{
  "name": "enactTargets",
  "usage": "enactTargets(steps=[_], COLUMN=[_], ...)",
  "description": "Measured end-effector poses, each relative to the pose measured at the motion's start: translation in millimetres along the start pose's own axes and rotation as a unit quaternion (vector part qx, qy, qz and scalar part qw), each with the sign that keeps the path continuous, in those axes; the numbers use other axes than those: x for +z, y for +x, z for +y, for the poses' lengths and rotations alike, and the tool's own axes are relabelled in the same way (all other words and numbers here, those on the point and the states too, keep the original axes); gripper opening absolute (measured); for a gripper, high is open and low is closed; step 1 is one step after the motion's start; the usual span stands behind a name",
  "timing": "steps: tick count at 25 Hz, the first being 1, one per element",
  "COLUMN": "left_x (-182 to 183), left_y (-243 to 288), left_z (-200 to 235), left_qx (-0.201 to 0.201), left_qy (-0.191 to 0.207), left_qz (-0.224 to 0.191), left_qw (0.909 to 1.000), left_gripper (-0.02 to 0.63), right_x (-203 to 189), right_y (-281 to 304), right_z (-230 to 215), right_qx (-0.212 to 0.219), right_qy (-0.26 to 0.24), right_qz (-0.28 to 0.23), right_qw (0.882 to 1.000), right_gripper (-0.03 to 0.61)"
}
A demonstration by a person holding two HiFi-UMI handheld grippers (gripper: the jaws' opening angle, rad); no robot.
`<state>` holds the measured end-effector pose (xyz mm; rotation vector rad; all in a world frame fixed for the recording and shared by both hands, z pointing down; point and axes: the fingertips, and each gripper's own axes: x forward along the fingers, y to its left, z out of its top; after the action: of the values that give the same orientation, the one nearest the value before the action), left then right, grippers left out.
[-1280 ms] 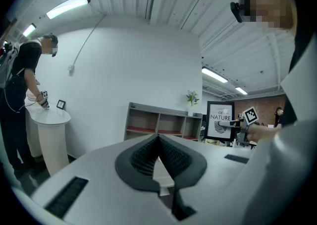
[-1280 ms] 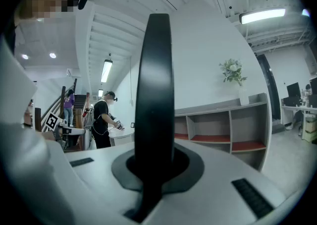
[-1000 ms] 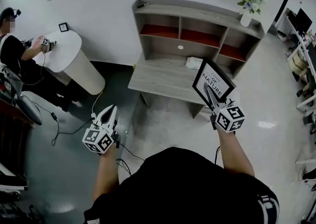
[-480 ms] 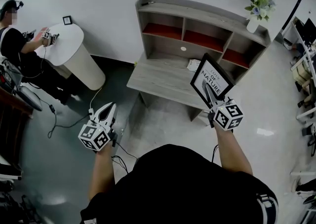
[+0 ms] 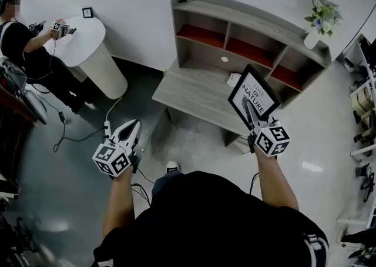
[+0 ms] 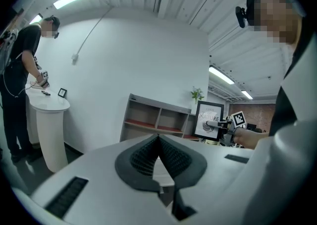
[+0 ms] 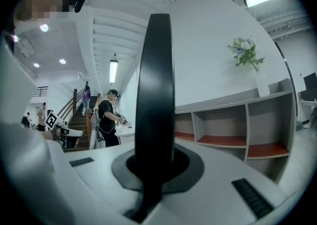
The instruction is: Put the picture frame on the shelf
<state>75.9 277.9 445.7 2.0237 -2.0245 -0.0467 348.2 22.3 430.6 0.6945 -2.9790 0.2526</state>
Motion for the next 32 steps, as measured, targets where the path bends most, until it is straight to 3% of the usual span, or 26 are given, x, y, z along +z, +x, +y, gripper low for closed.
enactTargets(steps=[7,12,21,27,32], left_x=[-8.5,-9.4,-1.9,10.4,9.7], left_y=[10.8,12.2,7.3,9.6,25.1], left_z=[2.2,13.4,60.8,103.5,118.1], left_qx=[-0.012,-0.023,-0.046,-0.040,-0.059], left_qy=[0.008,0.018,0.008,-0.012,-0.007], left_qz=[0.016,0.027,0.025,0.015,0.030], left_qw=[0.9998,0.9992,0.9986,0.9990,0.9978], left_gripper=[0.019,0.019,0.018,0.018,0.019], right_x=[1.6,0.7,2.9,19.1,21.1], right_y=[8.4,12.7,46.7,75.9,95.5], right_z=[-6.8,-9.1,4.3,17.7,19.2], right_qx=[-0.016,-0.028,-0.049,-0.052,-0.065], right_qy=[-0.032,-0.022,-0.025,-0.041,-0.039], right_qz=[-0.002,-0.010,-0.004,-0.004,-0.003], right_qw=[0.999,0.999,0.998,0.998,0.997], right_gripper=[0.023,0.023,0.023,0.023,0.023])
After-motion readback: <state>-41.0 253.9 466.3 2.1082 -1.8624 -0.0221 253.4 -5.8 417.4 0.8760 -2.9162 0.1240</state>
